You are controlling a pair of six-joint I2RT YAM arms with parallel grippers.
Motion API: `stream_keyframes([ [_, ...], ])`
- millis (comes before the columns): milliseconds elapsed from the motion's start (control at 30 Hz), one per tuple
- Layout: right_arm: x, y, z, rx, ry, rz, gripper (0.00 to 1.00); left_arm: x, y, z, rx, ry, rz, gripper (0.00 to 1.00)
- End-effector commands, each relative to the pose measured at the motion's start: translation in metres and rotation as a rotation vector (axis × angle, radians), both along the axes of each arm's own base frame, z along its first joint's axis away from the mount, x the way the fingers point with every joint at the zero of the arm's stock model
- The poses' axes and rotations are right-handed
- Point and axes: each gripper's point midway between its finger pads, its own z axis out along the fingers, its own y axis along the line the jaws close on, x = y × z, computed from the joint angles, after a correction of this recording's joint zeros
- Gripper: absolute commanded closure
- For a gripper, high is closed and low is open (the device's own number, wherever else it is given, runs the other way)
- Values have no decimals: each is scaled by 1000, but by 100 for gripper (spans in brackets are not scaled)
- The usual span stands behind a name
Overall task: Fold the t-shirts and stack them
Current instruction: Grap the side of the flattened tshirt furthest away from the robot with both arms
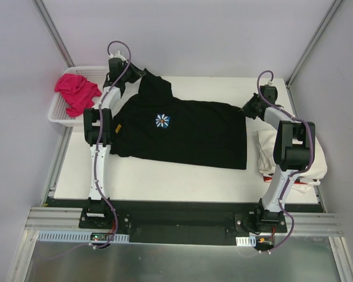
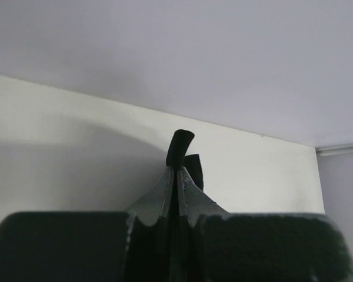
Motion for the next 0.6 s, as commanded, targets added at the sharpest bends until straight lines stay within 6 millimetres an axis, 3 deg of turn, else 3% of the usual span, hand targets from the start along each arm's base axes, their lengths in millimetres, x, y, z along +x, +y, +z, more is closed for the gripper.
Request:
stream_keyframes([
  [0,11,-15,19,-30,-40,-34,99,-8,9,118,41,-242,-22,100],
  [33,12,-16,21,-32,-45,-34,99,-11,9,121,45,-247,-23,100],
  [67,12,-18,22,-37,-47,-40,99,-12,24,133,51,-266,0,100],
  [167,11,-23,25,-59,-52,-49,99,-19,31,144,61,-287,6,100],
  [567,4,-46,28,-102,-45,-104,99,-36,39,147,68,-292,-4,100],
])
